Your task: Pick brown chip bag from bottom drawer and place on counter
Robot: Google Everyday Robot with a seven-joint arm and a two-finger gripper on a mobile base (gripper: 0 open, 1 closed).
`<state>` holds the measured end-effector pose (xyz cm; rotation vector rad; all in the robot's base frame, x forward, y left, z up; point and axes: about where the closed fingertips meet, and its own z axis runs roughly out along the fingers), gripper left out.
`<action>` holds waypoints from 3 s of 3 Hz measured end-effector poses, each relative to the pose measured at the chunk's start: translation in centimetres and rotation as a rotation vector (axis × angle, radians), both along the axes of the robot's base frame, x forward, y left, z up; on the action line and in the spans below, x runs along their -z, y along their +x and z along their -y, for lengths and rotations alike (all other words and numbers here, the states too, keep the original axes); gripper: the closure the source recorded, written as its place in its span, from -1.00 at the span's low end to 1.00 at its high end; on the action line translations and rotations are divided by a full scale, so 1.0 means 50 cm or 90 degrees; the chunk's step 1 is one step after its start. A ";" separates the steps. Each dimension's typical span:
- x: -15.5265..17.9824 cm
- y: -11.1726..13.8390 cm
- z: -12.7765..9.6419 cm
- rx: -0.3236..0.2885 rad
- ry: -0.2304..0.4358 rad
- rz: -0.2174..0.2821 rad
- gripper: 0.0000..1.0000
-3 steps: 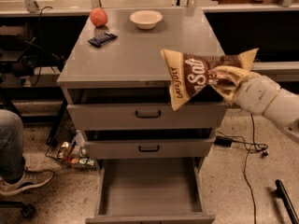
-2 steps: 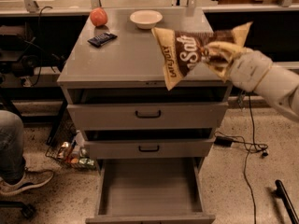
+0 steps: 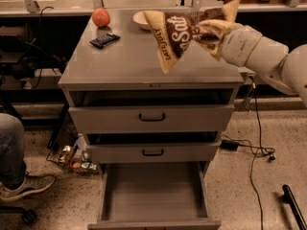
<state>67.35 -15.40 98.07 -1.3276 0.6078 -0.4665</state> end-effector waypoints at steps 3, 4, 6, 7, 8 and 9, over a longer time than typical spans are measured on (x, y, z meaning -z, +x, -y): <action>0.018 0.174 -0.054 0.017 -0.021 -0.074 0.63; 0.032 0.199 -0.067 0.012 -0.022 -0.093 0.19; 0.059 0.222 -0.075 0.003 -0.022 -0.125 -0.74; 0.057 0.222 -0.047 0.022 -0.020 -0.126 -1.00; 0.042 0.205 0.016 0.072 -0.020 -0.117 -1.00; 0.002 0.170 0.126 0.155 -0.014 -0.087 -1.00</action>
Offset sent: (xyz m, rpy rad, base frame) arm 0.0941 0.0205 -0.0063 -0.0428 0.1155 -0.0502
